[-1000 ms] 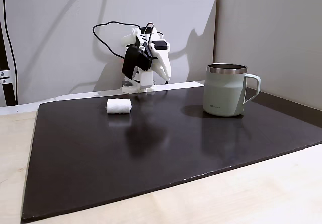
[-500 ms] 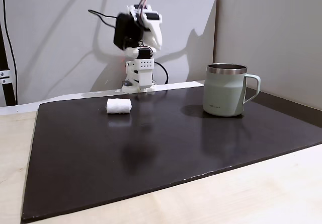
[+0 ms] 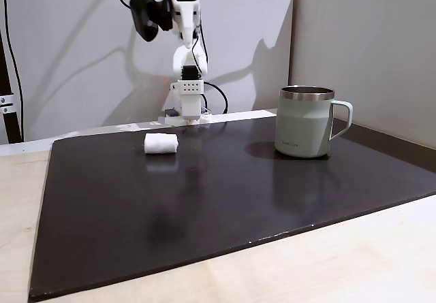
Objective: Grasp a gauze and put it in the cup.
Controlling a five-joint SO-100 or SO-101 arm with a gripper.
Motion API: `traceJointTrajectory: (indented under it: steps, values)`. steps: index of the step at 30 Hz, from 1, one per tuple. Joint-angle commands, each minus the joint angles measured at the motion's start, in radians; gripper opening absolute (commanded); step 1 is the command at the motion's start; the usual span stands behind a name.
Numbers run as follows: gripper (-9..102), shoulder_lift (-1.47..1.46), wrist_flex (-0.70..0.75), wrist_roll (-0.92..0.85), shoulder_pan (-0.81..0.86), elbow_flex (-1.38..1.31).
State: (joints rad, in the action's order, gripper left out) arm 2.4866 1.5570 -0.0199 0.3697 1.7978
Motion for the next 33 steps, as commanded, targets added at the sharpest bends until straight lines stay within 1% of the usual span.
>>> traceJointTrajectory:
  steps: [1,6,10,13,17,20,26,33]
  values:
    - [0,-0.158,0.1,-0.009,0.041,-0.193]
    - [1,-0.311,0.16,-0.103,0.048,-0.268]
    - [5,-0.371,0.186,-0.195,0.055,-0.288]
    - [11,-0.385,0.19,-0.258,0.064,-0.29]
    - [20,-0.451,0.199,-0.272,0.091,-0.302]
    - [22,-0.548,0.207,-0.276,0.133,-0.341]
    - [24,-0.653,0.138,-0.308,0.209,-0.325]
    - [25,-0.707,0.04,-0.341,0.222,-0.25]
